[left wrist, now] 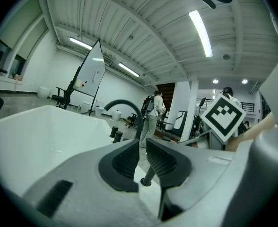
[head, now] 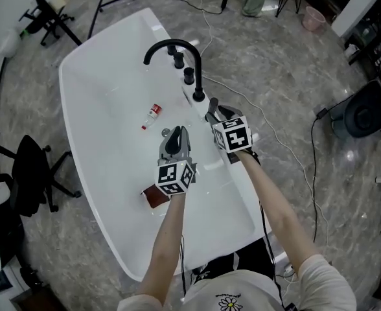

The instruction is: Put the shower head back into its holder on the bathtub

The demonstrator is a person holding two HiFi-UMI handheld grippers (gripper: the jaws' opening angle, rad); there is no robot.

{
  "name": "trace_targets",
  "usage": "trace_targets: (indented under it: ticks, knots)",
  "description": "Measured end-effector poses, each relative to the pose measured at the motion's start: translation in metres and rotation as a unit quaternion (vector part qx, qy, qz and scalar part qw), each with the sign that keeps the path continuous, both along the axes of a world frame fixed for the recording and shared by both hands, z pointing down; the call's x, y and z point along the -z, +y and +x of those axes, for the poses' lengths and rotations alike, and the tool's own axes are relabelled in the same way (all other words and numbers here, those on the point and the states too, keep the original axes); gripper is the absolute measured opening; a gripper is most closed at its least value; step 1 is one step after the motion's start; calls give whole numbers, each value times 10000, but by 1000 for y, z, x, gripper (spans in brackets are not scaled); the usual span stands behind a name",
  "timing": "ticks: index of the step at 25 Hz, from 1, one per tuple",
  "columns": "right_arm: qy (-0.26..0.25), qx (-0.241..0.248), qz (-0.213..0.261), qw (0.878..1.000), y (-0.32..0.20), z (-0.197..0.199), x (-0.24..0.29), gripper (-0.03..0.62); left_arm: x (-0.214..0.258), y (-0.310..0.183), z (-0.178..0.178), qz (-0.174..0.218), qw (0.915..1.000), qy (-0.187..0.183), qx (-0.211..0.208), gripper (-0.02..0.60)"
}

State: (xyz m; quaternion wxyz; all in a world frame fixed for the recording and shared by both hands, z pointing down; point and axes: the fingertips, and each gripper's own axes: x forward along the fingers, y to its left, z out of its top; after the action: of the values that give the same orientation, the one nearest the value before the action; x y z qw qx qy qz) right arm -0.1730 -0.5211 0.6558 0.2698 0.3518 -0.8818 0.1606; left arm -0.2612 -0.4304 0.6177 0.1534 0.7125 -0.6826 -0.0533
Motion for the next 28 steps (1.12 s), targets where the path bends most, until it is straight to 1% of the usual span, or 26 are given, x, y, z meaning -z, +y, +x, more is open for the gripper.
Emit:
trace_targets:
  ticks: [1,2,4,7,10,13,14,17,19,21,23,26,28]
  knots:
    - [9,-59,86,9999,8,9,17,151,17,5,0,116,9999,-3,63,36]
    - [15,-121,196,9997,15,17,34,134,33,11,0,234,9996,-21,125,8]
    - [-58,-256,406,9988,33,33,71,94,67,25,4,467,9987,-65,177,0]
    - [-478,-492,683,9953,59,51,133,8,122,49,16,843,9963,-114,126,0]
    - [-1130,-474,862,9887,95,62,195,8,172,78,37,1184,9927,-209,-30,0]
    - [-1741,-348,935,9797,147,77,247,8,209,119,65,1375,9900,-214,-212,0]
    - [-1985,-319,945,9750,167,82,263,8,220,133,73,1456,9889,-163,-256,0]
    - [-2719,-249,1074,9560,233,105,308,8,249,179,99,1716,9843,-5,-413,0]
    - [-2965,-141,1219,9471,280,124,330,8,269,214,123,1882,9800,-130,-635,0]
    - [-2950,-24,1409,9450,320,140,339,8,285,246,145,1964,9753,-346,-950,0]
    - [-2731,29,1575,9490,346,150,333,8,291,269,161,1938,9725,-550,-1171,0]
    - [-2452,89,1701,9544,365,155,319,8,284,287,171,1772,9726,-921,-1192,0]
    - [-2354,199,1784,9552,371,154,320,8,283,292,171,1690,9749,-1014,-1035,0]
